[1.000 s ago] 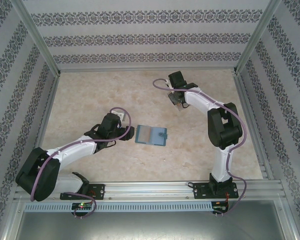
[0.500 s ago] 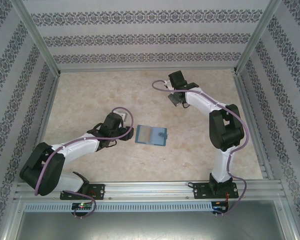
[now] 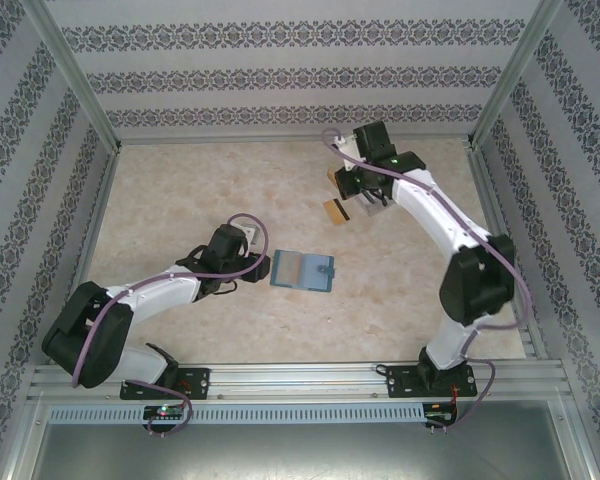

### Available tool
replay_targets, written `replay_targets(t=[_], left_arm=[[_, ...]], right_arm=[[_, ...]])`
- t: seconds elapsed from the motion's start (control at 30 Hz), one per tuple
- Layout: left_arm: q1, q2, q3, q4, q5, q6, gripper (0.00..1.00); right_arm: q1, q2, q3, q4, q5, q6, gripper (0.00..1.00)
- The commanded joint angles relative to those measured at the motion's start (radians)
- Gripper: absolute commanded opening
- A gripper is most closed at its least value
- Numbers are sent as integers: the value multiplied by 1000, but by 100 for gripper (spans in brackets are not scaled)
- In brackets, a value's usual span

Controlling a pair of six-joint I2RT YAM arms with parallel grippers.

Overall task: Put the credit cards into the card holder
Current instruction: Insert the credit card into the card slot.

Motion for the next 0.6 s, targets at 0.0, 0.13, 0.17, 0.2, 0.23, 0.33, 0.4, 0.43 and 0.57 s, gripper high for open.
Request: replay_targets(t=[0.0,0.13,0.17,0.2,0.23,0.33,0.4,0.43,0.57], left_arm=[[-3,20,6,41,45,-32,49],[-1,61,15,51,67,-41,48],[0,71,18,50,68,-43,48],[2,78,23,51,70,-47,48],[3,83,22,55,77,-51,48],[5,86,17,70,94,-61,48],[8,80,17,67,88,-56,47],[13,74,15,61,84,-55,47],[26,61,20,41,93,-59,46]], right_arm=[[2,-101,-111,-3,-67,105,0],[-12,-158,-198,16,-12,115,0],[-14,-161,-208,12,-41,119,0],[-10,-165,-223,13,-58,125,0],[-8,-167,-240,22,-63,133,0],[-9,-170,-295,65,-87,172,0],[-13,-170,-322,87,-137,221,0],[-11,-174,-346,97,-166,281,0],[33,-238,-542,250,-258,593,0]])
